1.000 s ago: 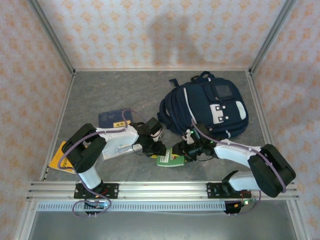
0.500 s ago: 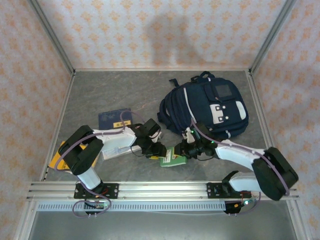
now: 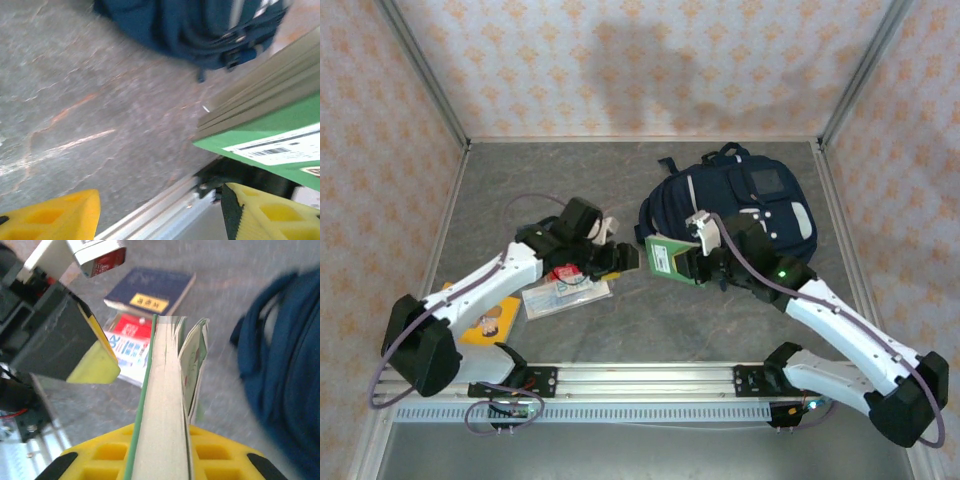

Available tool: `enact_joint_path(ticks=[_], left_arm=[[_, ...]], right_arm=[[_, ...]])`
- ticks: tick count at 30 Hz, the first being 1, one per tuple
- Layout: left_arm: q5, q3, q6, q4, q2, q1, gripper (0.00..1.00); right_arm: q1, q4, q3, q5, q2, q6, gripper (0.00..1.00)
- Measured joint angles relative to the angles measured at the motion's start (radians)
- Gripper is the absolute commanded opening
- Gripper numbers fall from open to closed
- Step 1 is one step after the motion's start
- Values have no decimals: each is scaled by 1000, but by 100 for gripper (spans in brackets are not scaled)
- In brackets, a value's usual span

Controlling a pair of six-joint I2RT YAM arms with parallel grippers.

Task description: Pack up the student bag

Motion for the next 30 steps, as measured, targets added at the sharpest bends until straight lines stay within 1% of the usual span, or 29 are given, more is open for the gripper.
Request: enact_joint_path(ticks=[2, 5, 8, 11, 15, 17, 23, 30], left_arm=[[30, 25, -41, 5, -14, 17, 69], [81, 45, -93, 13, -16, 21, 70], [128, 51, -113, 12, -20, 21, 70], [155, 53, -130, 13, -42, 27, 69], [183, 36, -193, 66, -74, 35, 67], [203, 22, -235, 101, -78, 36, 69], [240, 31, -278, 122, -50, 37, 86], [259, 27, -345, 161, 3, 36, 87]], right_arm=[[57, -1, 13, 71, -26, -179, 10], [147, -9, 14, 192, -55, -428, 10], [182, -24, 24, 293, -55, -625, 10], [206, -55, 34, 363, -55, -763, 11], [264, -81, 36, 429, -55, -882, 12], [296, -95, 36, 455, -55, -929, 13], [367, -115, 42, 519, -55, -1018, 14], [390, -110, 56, 557, -64, -1050, 14]])
